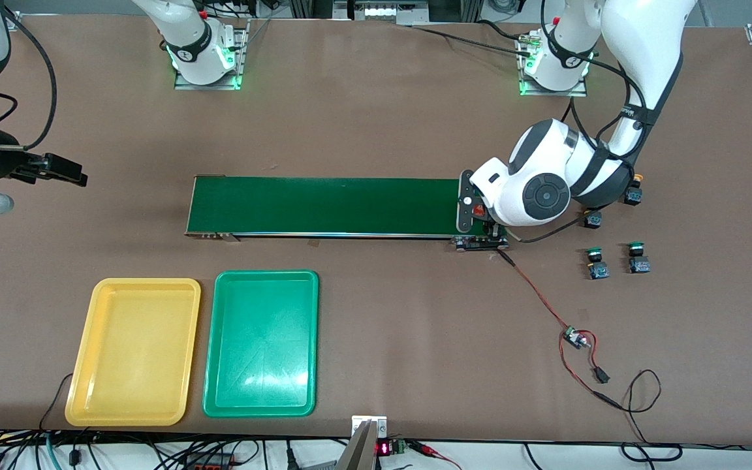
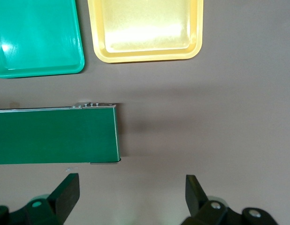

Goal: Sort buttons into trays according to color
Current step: 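Carry the orange cylinder onto the conveyor belt and open the left gripper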

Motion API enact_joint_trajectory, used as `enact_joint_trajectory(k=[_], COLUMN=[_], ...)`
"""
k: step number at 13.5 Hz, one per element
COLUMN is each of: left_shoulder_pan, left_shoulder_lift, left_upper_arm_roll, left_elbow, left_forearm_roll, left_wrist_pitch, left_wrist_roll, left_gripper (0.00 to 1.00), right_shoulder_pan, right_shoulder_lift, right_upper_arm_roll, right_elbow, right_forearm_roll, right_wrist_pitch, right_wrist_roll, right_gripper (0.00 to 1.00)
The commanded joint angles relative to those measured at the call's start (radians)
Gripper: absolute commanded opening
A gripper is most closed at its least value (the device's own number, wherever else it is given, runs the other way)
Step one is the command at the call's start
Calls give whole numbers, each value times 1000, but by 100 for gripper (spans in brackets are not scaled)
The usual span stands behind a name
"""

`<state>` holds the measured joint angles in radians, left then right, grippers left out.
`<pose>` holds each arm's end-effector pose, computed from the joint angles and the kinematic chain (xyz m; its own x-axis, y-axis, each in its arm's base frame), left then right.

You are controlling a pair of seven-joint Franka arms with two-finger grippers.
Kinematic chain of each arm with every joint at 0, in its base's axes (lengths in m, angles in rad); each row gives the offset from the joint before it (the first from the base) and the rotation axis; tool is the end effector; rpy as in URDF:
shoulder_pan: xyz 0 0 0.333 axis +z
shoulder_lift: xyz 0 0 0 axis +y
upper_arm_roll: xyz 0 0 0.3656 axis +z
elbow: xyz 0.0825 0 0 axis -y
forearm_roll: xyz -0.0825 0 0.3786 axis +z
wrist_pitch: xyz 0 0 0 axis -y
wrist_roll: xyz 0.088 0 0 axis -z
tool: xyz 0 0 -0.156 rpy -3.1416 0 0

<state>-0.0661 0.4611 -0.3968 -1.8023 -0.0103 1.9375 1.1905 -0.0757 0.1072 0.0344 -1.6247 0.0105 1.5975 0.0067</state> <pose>0.5573 -0.2619 0.2897 -0.0548 -0.9966 0.0607 -0.9402 0.0720 0.3329 0.5739 -0.0230 0.5420 0.9898 -0.0476 -0.1340 -0.0498 -0.9987 -0.0131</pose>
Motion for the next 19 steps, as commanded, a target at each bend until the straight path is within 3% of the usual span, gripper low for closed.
enact_joint_trajectory(k=[1,6,7,8,9,10,16,19], left_shoulder_pan=[9,9,8,3,-1,-1,6,54], left_shoulder_lift=[-7,10,20,24,24,18,-85,-105], left_upper_arm_roll=[-4,-4,-5,-5,-5,-5,-19,48], left_elbow=[-35,-109,-109,-108,-109,-108,-65,1], left_forearm_roll=[20,20,20,20,16,15,4,-5], left_wrist_pitch=[18,144,150,153,156,155,78,64], left_wrist_roll=[64,54,52,50,46,47,50,57], left_gripper=[0,0,3,12,42,99,100,100], right_shoulder_pan=[2,4,4,5,5,4,8,8], right_shoulder_lift=[0,0,0,-1,-1,-1,-1,-1], right_upper_arm_roll=[4,4,4,4,4,4,4,4], right_elbow=[17,17,17,17,17,17,16,16], right_forearm_roll=[14,14,14,14,14,14,14,14], right_wrist_pitch=[-17,-17,-17,-19,-17,-17,-17,-19], right_wrist_roll=[2,6,10,12,10,6,13,13], right_gripper=[100,100,100,100,100,100,100,100])
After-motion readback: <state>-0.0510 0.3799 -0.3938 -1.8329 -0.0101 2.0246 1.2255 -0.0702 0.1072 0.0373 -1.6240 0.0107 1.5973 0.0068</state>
